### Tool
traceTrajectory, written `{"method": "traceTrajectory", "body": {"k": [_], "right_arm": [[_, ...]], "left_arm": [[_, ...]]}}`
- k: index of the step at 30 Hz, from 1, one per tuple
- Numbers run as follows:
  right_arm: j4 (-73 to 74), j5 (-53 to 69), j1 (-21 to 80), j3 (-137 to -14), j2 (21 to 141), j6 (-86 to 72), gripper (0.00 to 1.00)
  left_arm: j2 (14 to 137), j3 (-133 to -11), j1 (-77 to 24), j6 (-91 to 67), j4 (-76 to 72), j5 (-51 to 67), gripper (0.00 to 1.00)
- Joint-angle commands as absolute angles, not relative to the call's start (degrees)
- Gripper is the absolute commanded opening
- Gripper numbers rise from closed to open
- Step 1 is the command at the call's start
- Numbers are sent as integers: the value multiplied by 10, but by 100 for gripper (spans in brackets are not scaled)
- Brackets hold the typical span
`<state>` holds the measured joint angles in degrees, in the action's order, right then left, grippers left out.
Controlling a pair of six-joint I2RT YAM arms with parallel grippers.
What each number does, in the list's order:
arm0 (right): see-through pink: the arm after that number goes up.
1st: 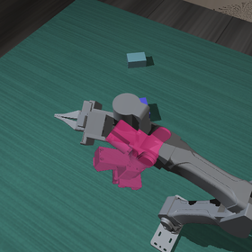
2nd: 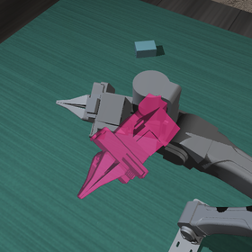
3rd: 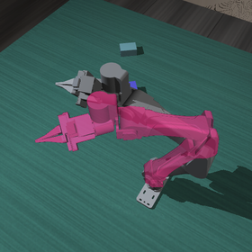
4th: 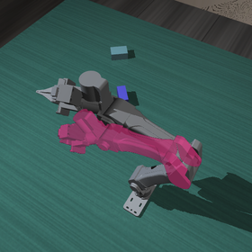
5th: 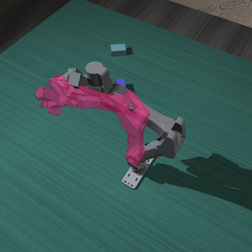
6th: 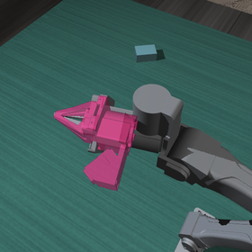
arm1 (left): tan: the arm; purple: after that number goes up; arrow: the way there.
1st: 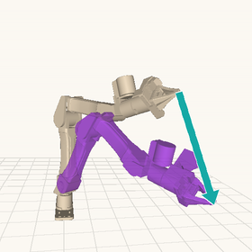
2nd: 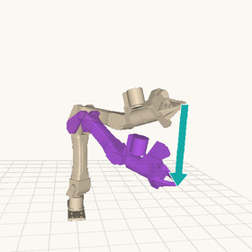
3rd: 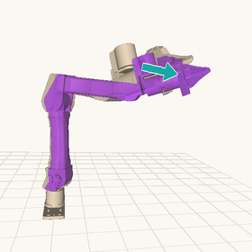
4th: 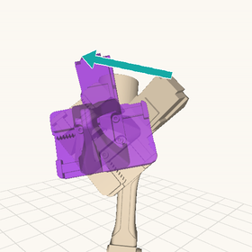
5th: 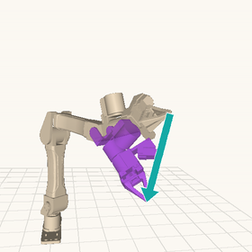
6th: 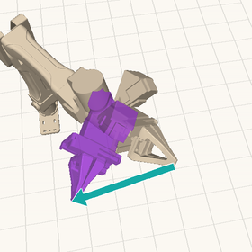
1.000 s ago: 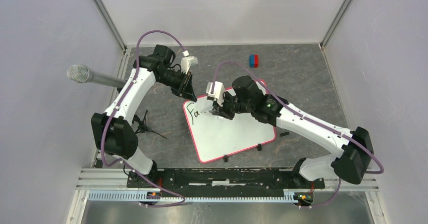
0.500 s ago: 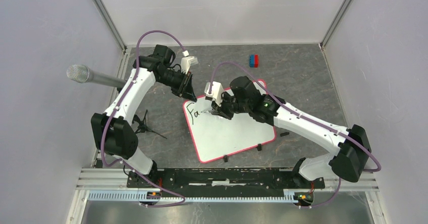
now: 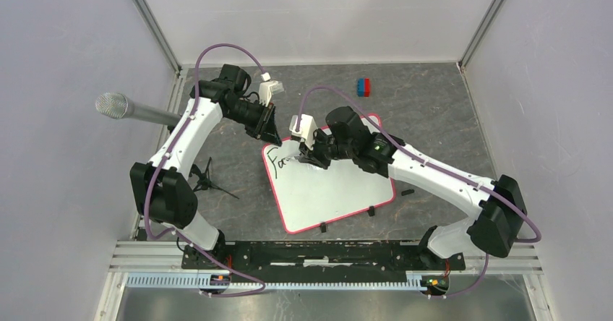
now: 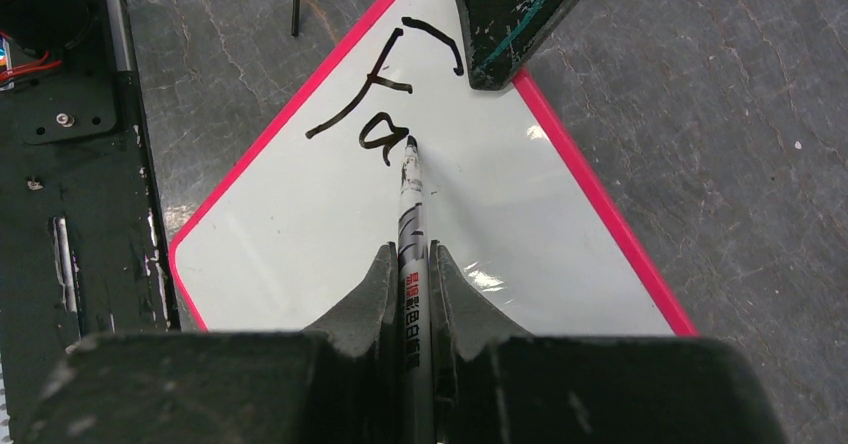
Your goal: Write a sentence on the whiteboard
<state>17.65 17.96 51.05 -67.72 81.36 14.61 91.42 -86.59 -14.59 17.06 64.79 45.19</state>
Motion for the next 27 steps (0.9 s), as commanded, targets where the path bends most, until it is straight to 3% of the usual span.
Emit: {"method": "traceTrajectory", "body": {"k": [1, 27], "right_arm": [[167, 161, 509, -694, 817, 153, 0], [206, 194, 515, -654, 791, 170, 0]], "left_arm": [[892, -865, -147, 178, 650, 463, 2], [891, -863, -147, 177, 650, 460, 2]]}}
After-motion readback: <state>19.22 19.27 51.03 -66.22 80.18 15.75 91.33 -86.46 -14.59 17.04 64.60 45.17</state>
